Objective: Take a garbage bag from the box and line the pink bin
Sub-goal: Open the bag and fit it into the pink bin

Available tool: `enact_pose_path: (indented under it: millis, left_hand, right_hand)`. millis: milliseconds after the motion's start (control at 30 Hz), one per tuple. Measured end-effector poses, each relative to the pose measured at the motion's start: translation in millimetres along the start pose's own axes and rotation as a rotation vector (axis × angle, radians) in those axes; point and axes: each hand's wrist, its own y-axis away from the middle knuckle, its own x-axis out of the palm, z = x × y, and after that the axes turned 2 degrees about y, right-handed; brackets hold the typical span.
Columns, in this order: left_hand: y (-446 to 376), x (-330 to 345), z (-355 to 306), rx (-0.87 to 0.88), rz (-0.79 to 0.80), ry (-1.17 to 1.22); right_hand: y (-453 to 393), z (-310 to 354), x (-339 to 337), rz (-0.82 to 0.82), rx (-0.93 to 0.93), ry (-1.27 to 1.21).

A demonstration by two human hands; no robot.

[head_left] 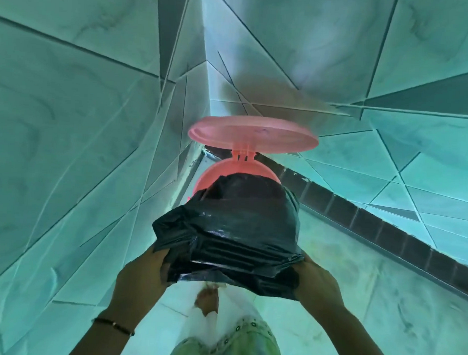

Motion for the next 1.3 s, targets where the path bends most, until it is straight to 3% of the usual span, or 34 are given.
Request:
enact_pose_path:
  millis: [167,300,500,600,733,800,967,1100,1233,1300]
  left_hand:
    - [-22,4,-31,0.036,0.064,0.064]
    - [-41,10,-53,0.135,0.058,0.05]
    - [-77,16,-35,-0.055,0.039,0.106]
    - [-89,36,-24,-0.116,0.04,0.22]
    - [-105,63,-40,0.035,0.076,0.26]
    - [-114,70,-52,0.069,0.052,0.292]
    - [-130,69,-61,0.064,-0.047,0.417]
    - [-137,61,-30,-0.123,-0.146,0.362]
    - [-131,66,-11,0.168,-0.054,0.087]
    - [-127,73,0,0.218,0.012,-0.005]
  right_hand:
    - [-11,43,6,0.016,-0.268,-0.06]
    - [-36,49,5,-0.127,-0.252,-0.174]
    - [-68,77,16,-0.013,-0.38,-0.127]
    - [-87,64,17,-0.135,-0.286,-0.295]
    - [-110,30,20,-0.385,-0.098,-0.471]
    - [-117,28,23,-0.356,-0.067,-0.469]
    - [-123,53,34,-0.257,-0.238,-0.477]
    - [-140,29,27,-0.373,0.039,-0.596]
    - [-138,7,37,-0.353,0.027,-0.432]
    - [-127,5,50,-0.324,0.027,-0.406]
